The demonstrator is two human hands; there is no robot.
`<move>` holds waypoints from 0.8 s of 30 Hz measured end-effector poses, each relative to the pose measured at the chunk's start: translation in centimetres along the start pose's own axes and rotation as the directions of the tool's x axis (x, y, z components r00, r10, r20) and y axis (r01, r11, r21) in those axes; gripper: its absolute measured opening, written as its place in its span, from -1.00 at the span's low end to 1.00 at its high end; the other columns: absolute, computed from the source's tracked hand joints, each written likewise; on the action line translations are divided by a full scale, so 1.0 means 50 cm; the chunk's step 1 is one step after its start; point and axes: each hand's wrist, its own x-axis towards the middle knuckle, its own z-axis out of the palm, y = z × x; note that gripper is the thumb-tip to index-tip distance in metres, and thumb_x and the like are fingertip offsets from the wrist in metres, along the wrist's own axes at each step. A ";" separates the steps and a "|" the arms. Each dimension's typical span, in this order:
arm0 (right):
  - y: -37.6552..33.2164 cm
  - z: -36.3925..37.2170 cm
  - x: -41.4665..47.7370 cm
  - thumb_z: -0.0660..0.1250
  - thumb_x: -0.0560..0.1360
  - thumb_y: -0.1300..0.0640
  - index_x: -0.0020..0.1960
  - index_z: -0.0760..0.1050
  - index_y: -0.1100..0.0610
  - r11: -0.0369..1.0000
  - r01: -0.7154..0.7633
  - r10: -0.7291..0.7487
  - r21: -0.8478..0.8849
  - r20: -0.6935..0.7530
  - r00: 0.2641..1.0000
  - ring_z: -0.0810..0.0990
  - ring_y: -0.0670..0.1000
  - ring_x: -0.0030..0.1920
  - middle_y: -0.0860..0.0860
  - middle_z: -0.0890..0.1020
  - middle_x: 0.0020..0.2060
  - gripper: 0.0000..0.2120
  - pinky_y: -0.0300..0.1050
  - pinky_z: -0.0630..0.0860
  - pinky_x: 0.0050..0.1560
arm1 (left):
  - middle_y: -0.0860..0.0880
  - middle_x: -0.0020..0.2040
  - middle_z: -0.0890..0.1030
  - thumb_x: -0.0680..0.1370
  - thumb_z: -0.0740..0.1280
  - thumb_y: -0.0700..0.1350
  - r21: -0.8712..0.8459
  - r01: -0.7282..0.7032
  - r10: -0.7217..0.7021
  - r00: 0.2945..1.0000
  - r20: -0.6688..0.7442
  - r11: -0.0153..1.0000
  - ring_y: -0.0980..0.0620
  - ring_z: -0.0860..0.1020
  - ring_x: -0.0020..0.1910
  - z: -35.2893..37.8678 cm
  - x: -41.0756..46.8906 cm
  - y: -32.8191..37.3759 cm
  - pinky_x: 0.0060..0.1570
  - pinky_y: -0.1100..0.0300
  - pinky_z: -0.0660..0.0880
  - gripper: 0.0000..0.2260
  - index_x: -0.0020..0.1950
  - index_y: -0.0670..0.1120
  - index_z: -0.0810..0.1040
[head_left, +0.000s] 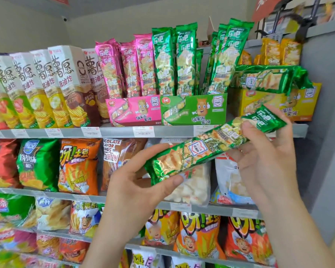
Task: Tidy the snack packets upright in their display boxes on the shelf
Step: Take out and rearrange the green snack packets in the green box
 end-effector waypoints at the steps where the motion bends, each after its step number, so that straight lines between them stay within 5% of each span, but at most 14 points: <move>1: 0.004 -0.001 -0.002 0.31 0.53 0.33 0.29 0.37 -0.01 1.000 -0.019 0.019 0.002 -0.008 1.000 0.64 0.05 -0.17 0.06 0.63 -0.11 -0.58 0.03 0.61 -0.21 | 0.12 0.00 0.69 0.29 0.52 -0.01 -0.026 0.000 0.000 1.000 -0.003 1.000 0.14 0.65 -0.06 0.000 -0.002 0.000 -0.20 0.26 0.60 -0.57 0.16 0.15 0.62; 8: 0.002 -0.040 0.006 0.37 0.46 0.30 -0.08 0.51 0.03 0.983 -0.084 0.086 -0.164 0.003 0.996 0.66 0.06 -0.26 0.07 0.68 -0.20 -0.82 -0.07 0.61 -0.31 | 0.04 0.11 0.65 0.50 0.43 0.01 -0.233 -0.034 -0.007 0.985 -0.171 0.972 -0.04 0.63 0.10 -0.018 0.007 -0.013 -0.05 0.17 0.59 -0.68 0.25 0.13 0.57; 10: 0.004 -0.058 0.004 0.38 0.36 0.28 -0.02 0.52 0.07 0.964 -0.173 0.208 -0.200 0.172 0.963 0.71 0.11 -0.09 0.16 0.71 -0.04 -0.77 -0.06 0.65 -0.20 | 0.03 0.08 0.64 0.53 0.36 -0.07 -0.331 -0.061 -0.025 0.968 -0.248 0.942 0.00 0.63 0.08 -0.020 0.025 -0.017 -0.02 0.14 0.58 -0.67 0.30 0.06 0.55; 13: 0.005 -0.078 -0.002 0.45 0.33 0.28 0.15 0.60 0.04 0.863 -0.246 0.445 -0.440 0.435 0.782 0.65 0.15 0.14 0.14 0.67 0.11 -0.59 0.04 0.62 0.07 | 0.05 -0.09 0.66 0.56 0.28 -0.15 -0.393 -0.049 -0.101 0.930 -0.352 0.918 0.14 0.62 -0.12 -0.013 0.057 -0.012 -0.13 0.25 0.54 -0.69 0.28 0.06 0.58; 17: 0.002 -0.078 -0.011 0.46 0.40 0.20 0.28 0.51 -0.03 0.739 -0.232 0.631 -0.633 0.527 0.570 0.65 0.12 0.13 0.09 0.66 0.15 -0.53 -0.10 0.59 0.07 | 0.07 -0.28 0.56 0.61 0.26 -0.19 -0.369 -0.032 -0.130 0.904 -0.406 0.929 0.18 0.51 -0.28 0.009 0.095 -0.005 -0.27 0.28 0.46 -0.76 0.20 -0.01 0.62; 20: -0.003 -0.069 -0.017 0.43 0.46 0.13 0.26 0.43 -0.16 0.713 -0.179 0.642 -0.678 0.529 0.555 0.64 0.07 0.16 0.04 0.64 0.18 -0.57 0.02 0.54 0.23 | 0.00 -0.29 0.55 0.58 0.32 -0.22 -0.377 -0.059 -0.128 0.883 -0.452 0.925 0.10 0.45 -0.32 0.028 0.123 -0.004 -0.30 0.17 0.35 -0.83 0.09 -0.05 0.66; 22: -0.002 -0.058 -0.023 0.47 0.42 -0.11 0.30 0.35 -0.28 0.682 -0.099 0.630 -0.725 0.513 0.582 0.61 -0.02 0.18 -0.07 0.63 0.18 -0.48 0.08 0.46 0.30 | 0.01 -0.31 0.58 0.55 0.36 -0.23 -0.376 -0.072 -0.114 0.886 -0.450 0.924 0.08 0.45 -0.36 0.042 0.140 -0.001 -0.29 0.18 0.34 -0.87 -0.01 -0.04 0.67; 24: 0.003 -0.039 -0.035 0.45 0.34 -0.32 0.37 0.26 -0.33 0.697 -0.049 0.600 -0.715 0.544 0.586 0.65 -0.06 0.09 -0.15 0.66 0.09 -0.33 -0.07 0.50 0.19 | 0.00 -0.29 0.64 0.52 0.38 -0.22 -0.403 -0.094 -0.090 0.906 -0.414 0.910 0.02 0.53 -0.29 0.060 0.153 0.009 -0.19 0.12 0.42 -0.92 -0.09 -0.07 0.66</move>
